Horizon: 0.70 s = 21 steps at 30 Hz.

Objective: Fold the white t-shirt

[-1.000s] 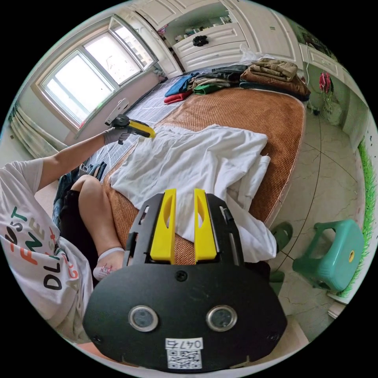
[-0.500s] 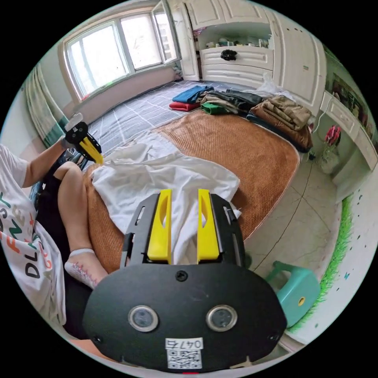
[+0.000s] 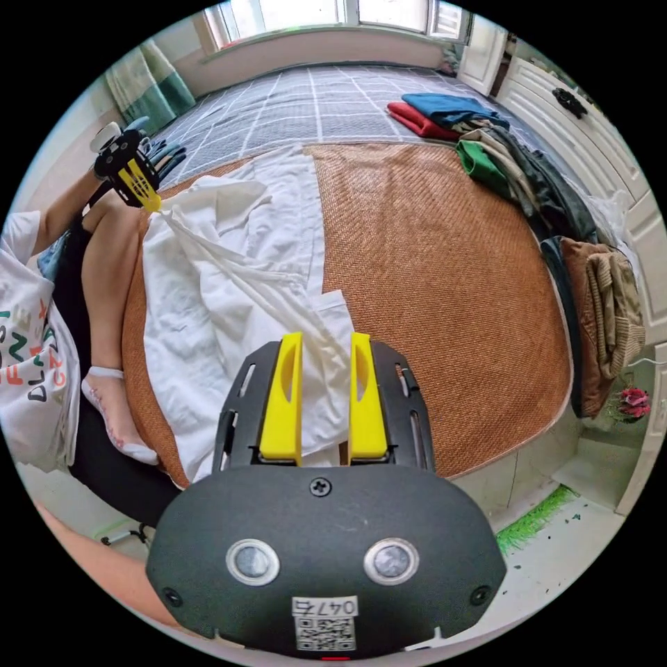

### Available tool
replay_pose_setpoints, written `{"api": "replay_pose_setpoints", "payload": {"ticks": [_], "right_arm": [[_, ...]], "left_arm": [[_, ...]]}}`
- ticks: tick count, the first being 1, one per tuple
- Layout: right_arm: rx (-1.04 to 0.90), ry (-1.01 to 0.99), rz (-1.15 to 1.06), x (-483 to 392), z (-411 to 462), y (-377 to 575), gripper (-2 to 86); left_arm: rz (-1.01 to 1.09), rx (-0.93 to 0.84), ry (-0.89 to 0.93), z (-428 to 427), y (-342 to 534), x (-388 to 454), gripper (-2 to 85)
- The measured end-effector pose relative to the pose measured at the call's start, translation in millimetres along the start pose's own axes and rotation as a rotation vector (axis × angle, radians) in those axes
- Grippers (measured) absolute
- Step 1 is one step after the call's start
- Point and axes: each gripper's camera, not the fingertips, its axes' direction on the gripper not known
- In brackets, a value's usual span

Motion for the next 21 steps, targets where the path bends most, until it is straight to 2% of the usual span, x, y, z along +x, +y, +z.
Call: {"api": "replay_pose_setpoints", "payload": {"ticks": [3, 5, 8, 11, 13, 21], "right_arm": [[-0.084, -0.065, 0.010, -8.6, 5.9, 11.0, 0.1], [-0.019, -0.063, 0.029, -26.2, -9.1, 25.7, -0.7], [0.195, 0.074, 0.074, -82.4, -58.9, 63.9, -1.0], [0.345, 0.249, 0.165, -151.6, -115.5, 111.7, -1.0], [0.436, 0.360, 0.216, -204.0, -168.6, 146.0, -0.9], [0.707, 0.785, 0.185, -367.1, -352.6, 206.3, -1.0]], "left_arm": [[-0.028, 0.008, -0.022, -5.6, 55.9, 15.3, -0.8], [-0.056, 0.024, -0.066, -13.4, 91.1, 27.9, -0.8], [-0.147, 0.064, -0.201, -33.8, 152.2, 51.8, -0.8], [-0.265, 0.182, -0.336, -69.2, 215.8, 82.8, -0.8], [-0.337, 0.332, -0.426, -112.0, 262.0, 117.9, -0.8], [-0.378, 0.763, -0.804, -291.8, 377.6, 280.5, -0.9]]}}
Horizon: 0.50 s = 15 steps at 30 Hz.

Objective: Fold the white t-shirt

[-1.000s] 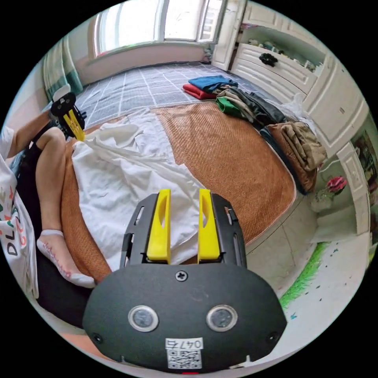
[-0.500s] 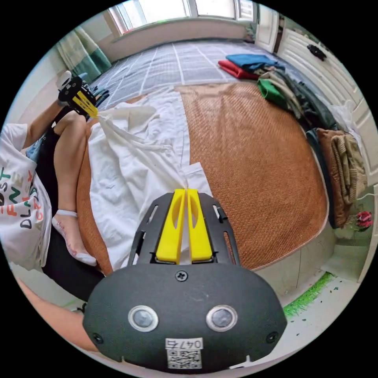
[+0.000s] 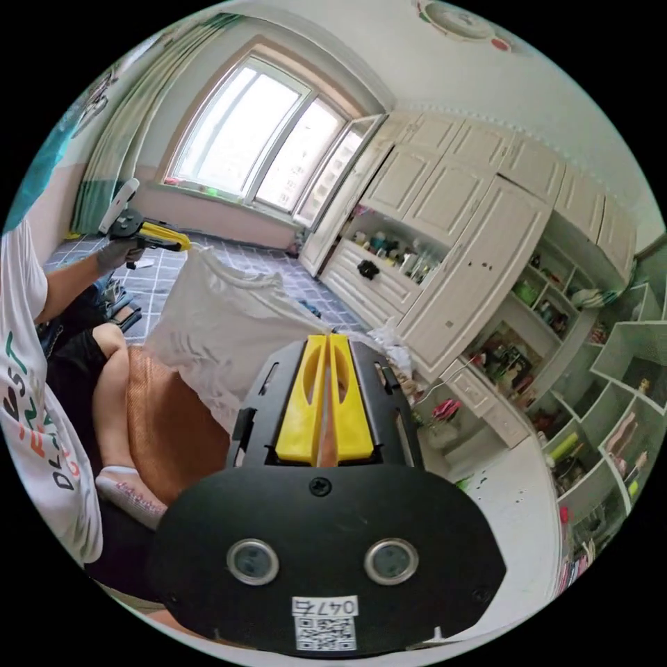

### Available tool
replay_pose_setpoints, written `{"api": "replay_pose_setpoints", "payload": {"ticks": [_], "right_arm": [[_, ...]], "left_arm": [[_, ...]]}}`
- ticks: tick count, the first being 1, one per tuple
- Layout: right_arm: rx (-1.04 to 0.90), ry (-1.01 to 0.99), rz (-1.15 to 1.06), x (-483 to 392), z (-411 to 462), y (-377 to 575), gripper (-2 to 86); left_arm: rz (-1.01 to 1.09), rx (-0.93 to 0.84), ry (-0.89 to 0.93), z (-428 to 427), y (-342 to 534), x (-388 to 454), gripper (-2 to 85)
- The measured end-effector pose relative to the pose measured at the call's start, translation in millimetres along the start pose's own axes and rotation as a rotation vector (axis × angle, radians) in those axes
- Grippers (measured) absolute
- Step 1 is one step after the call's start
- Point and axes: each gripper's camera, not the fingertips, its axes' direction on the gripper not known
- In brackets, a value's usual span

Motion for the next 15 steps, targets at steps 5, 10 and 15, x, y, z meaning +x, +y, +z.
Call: {"api": "replay_pose_setpoints", "payload": {"ticks": [5, 10, 15], "right_arm": [[0.138, 0.145, 0.002, -11.5, -108.2, -16.6, -1.0], [0.192, 0.142, 0.026, -33.0, -185.4, -14.7, -1.0], [0.307, 0.202, 0.008, -41.4, -253.4, -31.0, -0.9]], "left_arm": [[-0.009, 0.127, -0.020, -142.2, 7.1, -9.0, -0.9], [0.036, 0.166, -0.063, -253.0, 39.1, 12.1, -0.9], [0.074, 0.316, -0.193, -355.1, 30.9, 31.4, -0.9]]}}
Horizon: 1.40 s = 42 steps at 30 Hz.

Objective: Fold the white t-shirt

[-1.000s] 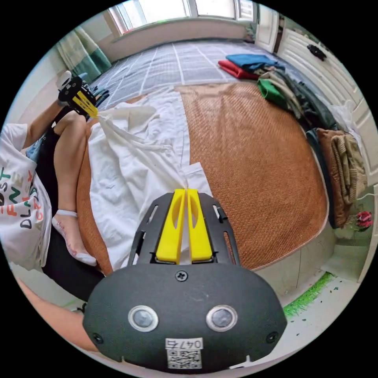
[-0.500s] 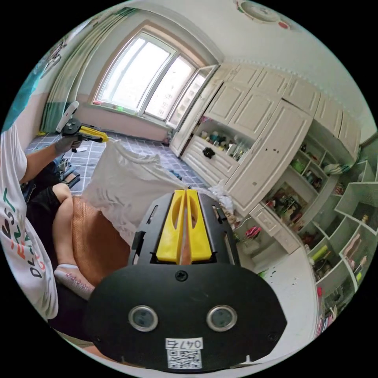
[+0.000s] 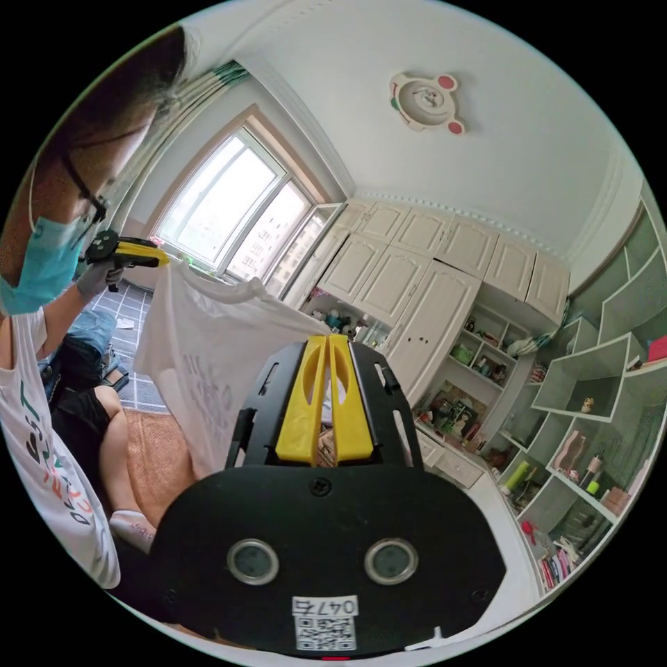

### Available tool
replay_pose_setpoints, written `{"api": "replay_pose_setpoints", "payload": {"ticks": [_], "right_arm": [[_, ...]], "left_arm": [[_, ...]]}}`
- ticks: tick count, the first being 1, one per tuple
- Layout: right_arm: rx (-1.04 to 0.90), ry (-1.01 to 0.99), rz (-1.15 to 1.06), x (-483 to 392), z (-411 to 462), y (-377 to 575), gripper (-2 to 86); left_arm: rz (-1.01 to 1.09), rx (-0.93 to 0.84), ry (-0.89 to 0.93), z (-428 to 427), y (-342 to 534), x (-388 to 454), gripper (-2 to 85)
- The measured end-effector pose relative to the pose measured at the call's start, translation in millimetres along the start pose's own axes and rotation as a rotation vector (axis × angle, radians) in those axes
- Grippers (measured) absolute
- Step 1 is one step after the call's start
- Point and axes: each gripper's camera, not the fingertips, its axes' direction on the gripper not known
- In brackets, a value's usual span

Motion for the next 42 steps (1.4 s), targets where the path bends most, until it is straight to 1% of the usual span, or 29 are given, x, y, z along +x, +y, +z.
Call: {"api": "replay_pose_setpoints", "payload": {"ticks": [3, 5, 6, 8, 10, 11, 12, 13, 15, 17, 19, 21, 23, 26, 28, 29, 31, 32, 34, 35, 37, 38, 40, 42], "right_arm": [[0.057, 0.028, -0.005, 6.2, -21.3, -20.1, -0.9], [0.040, 0.018, -0.005, 8.1, -17.2, -27.1, -0.9], [0.003, -0.008, 0.002, 8.9, -4.7, -28.7, -0.9], [-0.097, -0.064, 0.022, 9.7, 31.0, -25.3, -0.9], [-0.265, -0.143, 0.059, 9.2, 103.7, -8.8, -0.9], [-0.306, -0.154, 0.069, 9.1, 124.4, -3.8, -0.9], [-0.369, -0.172, 0.097, 10.1, 164.6, 4.7, -0.9], [-0.400, -0.178, 0.116, 12.9, 200.1, 7.8, -0.9], [-0.386, -0.161, 0.146, 20.9, 236.8, -2.6, -1.1], [-0.329, -0.096, 0.151, 27.3, 251.7, -28.2, -1.1], [-0.199, 0.025, 0.095, 22.5, 247.5, -61.2, -1.1], [-0.142, 0.059, 0.048, 13.2, 244.5, -73.2, -1.0], [-0.141, 0.032, 0.003, -0.1, 248.7, -72.8, -1.0], [-0.246, -0.091, -0.084, -37.7, 276.5, -43.9, -0.9], [-0.344, -0.212, -0.143, -82.5, 308.6, 3.3, -0.9], [-0.369, -0.242, -0.152, -94.9, 316.9, 17.3, -0.9], [-0.507, -0.367, -0.133, -144.8, 354.2, 77.1, -0.9], [-0.546, -0.397, -0.122, -157.5, 363.7, 92.6, -1.0], [-0.689, -0.486, -0.096, -209.6, 396.4, 152.3, -1.0], [-0.725, -0.504, -0.093, -222.1, 403.2, 165.8, -1.0], [-0.844, -0.542, -0.101, -266.7, 422.1, 210.7, -1.0], [-0.867, -0.551, -0.097, -275.6, 425.2, 219.4, -1.0], [-0.924, -0.600, -0.069, -302.9, 432.8, 243.9, -1.0], [-0.950, -0.623, -0.074, -318.4, 436.5, 254.5, -1.0]], "left_arm": [[0.008, 0.062, -0.062, -28.2, -24.0, 1.0, -0.9], [0.003, 0.047, -0.062, -22.2, -34.4, 2.5, -0.9], [-0.005, 0.008, -0.038, -4.8, -39.1, 3.6, -0.9], [-0.020, -0.093, 0.024, 43.0, -41.1, 7.3, -0.9], [-0.059, -0.254, 0.093, 138.4, -33.0, 17.2, -0.9], [-0.075, -0.296, 0.102, 167.3, -30.2, 20.0, -0.9], [-0.097, -0.375, 0.100, 222.8, -27.4, 25.5, -0.9], [-0.067, -0.446, 0.034, 273.6, -31.0, 33.4, -0.9], [-0.059, -0.477, -0.047, 325.2, -51.9, 39.7, -0.9], [-0.070, -0.425, -0.112, 345.7, -88.0, 40.7, -0.9], [-0.036, -0.264, -0.221, 341.8, -132.7, 47.6, -0.9], [0.047, -0.173, -0.291, 336.9, -150.6, 63.3, -0.9], [0.155, -0.148, -0.303, 342.0, -150.9, 87.0, -0.9], [0.310, -0.256, -0.217, 375.9, -117.3, 143.2, -0.9], [0.444, -0.424, -0.123, 421.2, -64.2, 207.5, -0.9], [0.481, -0.475, -0.082, 435.1, -48.0, 226.3, -0.9], [0.618, -0.681, 0.097, 497.4, 23.7, 310.3, -0.9], [0.657, -0.727, 0.132, 513.4, 41.7, 332.7, -0.8], [0.803, -0.897, 0.277, 576.9, 106.8, 420.1, -0.8], [0.826, -0.933, 0.318, 591.9, 120.1, 439.7, -0.8], [0.853, -1.059, 0.477, 649.4, 158.0, 502.4, -0.8], [0.846, -1.088, 0.512, 663.4, 163.9, 513.6, -0.8], [0.798, -1.188, 0.662, 716.6, 177.9, 544.5, -0.8], [0.761, -1.252, 0.772, 753.5, 181.9, 559.0, -0.8]]}}
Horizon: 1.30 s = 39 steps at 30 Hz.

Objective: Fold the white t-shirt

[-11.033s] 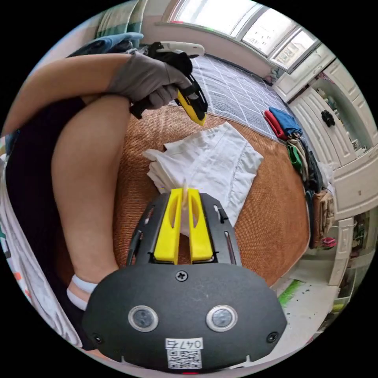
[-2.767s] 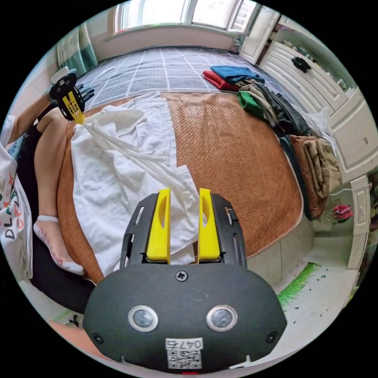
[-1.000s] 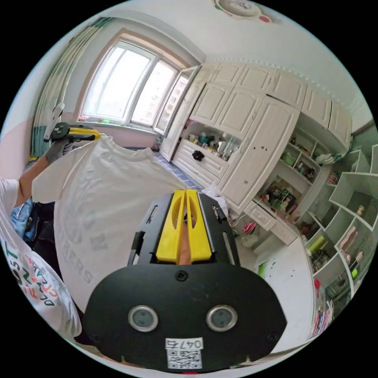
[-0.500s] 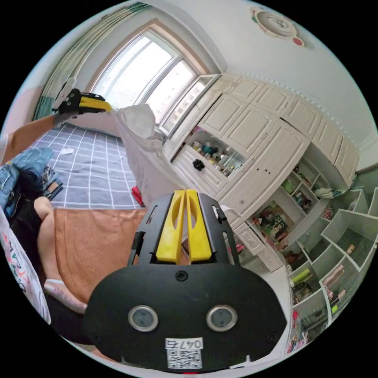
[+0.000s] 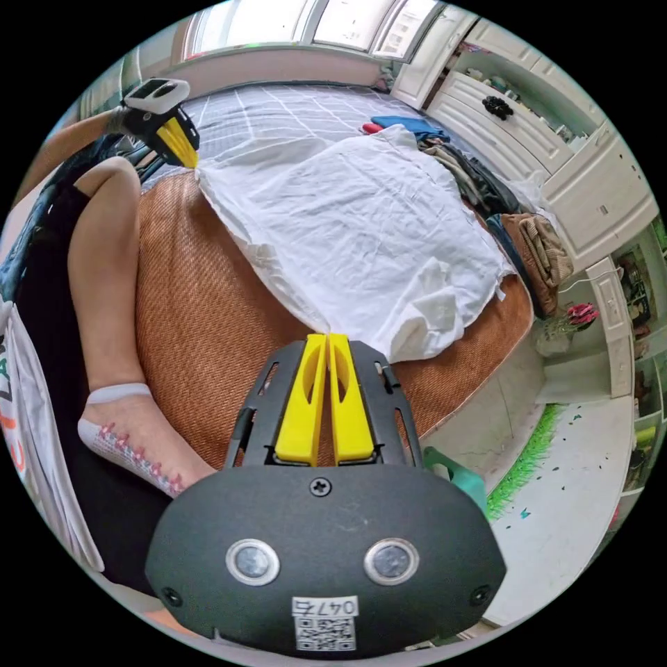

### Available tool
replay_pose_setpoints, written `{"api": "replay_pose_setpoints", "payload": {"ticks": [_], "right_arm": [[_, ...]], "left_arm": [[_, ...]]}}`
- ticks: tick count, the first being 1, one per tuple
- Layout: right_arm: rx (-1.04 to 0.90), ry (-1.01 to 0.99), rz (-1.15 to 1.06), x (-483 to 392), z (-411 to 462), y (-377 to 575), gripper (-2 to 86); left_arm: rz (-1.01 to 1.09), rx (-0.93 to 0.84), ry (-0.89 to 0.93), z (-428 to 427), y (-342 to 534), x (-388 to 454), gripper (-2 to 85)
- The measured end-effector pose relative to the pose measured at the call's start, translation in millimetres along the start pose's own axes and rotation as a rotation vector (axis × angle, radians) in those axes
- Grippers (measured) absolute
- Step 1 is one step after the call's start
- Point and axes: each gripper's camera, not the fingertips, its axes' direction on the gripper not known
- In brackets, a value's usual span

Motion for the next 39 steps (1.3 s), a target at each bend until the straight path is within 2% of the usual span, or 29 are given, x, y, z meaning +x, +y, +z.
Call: {"api": "replay_pose_setpoints", "payload": {"ticks": [10, 15, 20, 24, 26, 28, 31, 33, 36, 39], "right_arm": [[-0.053, -0.004, -0.003, -17.5, 52.1, -17.6, -0.9], [-0.055, 0.003, -0.030, -25.0, 61.2, -24.7, -0.9], [-0.059, 0.013, 0.015, -27.5, 69.6, -29.5, 1.0], [-0.004, 0.002, 0.147, -27.3, 68.6, -25.2, 4.9], [0.056, 0.031, 0.226, -30.1, 63.5, -20.7, 5.5], [0.141, 0.117, 0.302, -38.8, 53.9, -16.5, 5.5], [0.222, 0.178, 0.342, -54.2, 47.6, -17.9, 5.0], [0.217, 0.205, 0.333, -63.8, 50.6, -21.8, 4.6], [0.224, 0.315, 0.332, -73.4, 54.8, -21.4, 3.7], [0.209, 0.295, 0.343, -70.4, 63.1, -16.7, 3.1]], "left_arm": [[0.015, -0.012, 0.407, 45.8, -131.4, -97.7, -0.4], [-0.006, -0.015, 0.494, 63.5, -173.9, -133.4, 2.2], [-0.084, 0.091, 0.610, 60.5, -174.3, -175.5, 7.1], [-0.280, 0.326, 0.688, 46.8, -138.0, -217.5, 9.0], [-0.494, 0.402, 0.679, 52.2, -116.0, -242.8, 8.8], [-0.816, 0.425, 0.632, 71.4, -89.3, -270.8, 8.3], [-1.005, 0.453, 0.530, 84.3, -84.0, -283.7, 8.4], [-1.000, 0.409, 0.421, 84.8, -100.8, -287.6, 9.2], [-0.886, 0.284, 0.220, 82.9, -146.2, -290.4, 11.2], [-0.788, 0.253, 0.145, 78.8, -184.0, -293.6, 11.8]]}}
